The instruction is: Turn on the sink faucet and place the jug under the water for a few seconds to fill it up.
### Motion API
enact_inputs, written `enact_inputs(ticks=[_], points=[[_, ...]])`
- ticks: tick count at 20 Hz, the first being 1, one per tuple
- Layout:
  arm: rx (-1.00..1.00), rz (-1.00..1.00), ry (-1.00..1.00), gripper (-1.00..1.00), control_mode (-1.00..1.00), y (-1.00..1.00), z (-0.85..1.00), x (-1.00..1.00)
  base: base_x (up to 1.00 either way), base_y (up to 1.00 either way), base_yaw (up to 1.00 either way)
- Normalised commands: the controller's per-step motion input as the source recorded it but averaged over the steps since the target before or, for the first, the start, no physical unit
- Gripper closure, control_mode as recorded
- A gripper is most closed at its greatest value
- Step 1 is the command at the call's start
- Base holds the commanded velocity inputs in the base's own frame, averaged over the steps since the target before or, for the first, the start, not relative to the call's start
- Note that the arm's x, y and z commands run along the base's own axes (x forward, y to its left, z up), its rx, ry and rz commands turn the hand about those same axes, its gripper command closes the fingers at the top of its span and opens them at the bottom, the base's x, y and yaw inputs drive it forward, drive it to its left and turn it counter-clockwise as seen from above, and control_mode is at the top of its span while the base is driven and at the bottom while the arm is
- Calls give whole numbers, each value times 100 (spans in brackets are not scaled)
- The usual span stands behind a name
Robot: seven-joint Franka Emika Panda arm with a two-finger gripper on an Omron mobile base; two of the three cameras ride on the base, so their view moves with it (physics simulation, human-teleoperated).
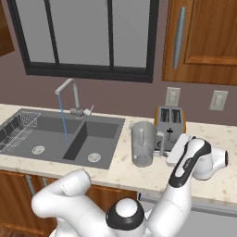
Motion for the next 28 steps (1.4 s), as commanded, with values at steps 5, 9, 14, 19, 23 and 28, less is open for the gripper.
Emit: enact_inputs(ticks=[5,9,14,19,23,28], points=[[0,0,2,-100,-100,-2,-9,19,0,0,0],[0,0,6,-100,-100,0,-4,17,0,0,0],[0,0,5,-100,-100,0,-1,15,0,0,0],[0,0,2,-100,-100,0,-1,2,0,0,0],[0,1,0,-100,-100,0,0,0,0,0,0],[0,2,0,-100,-100,0,0,0,0,0,0]])
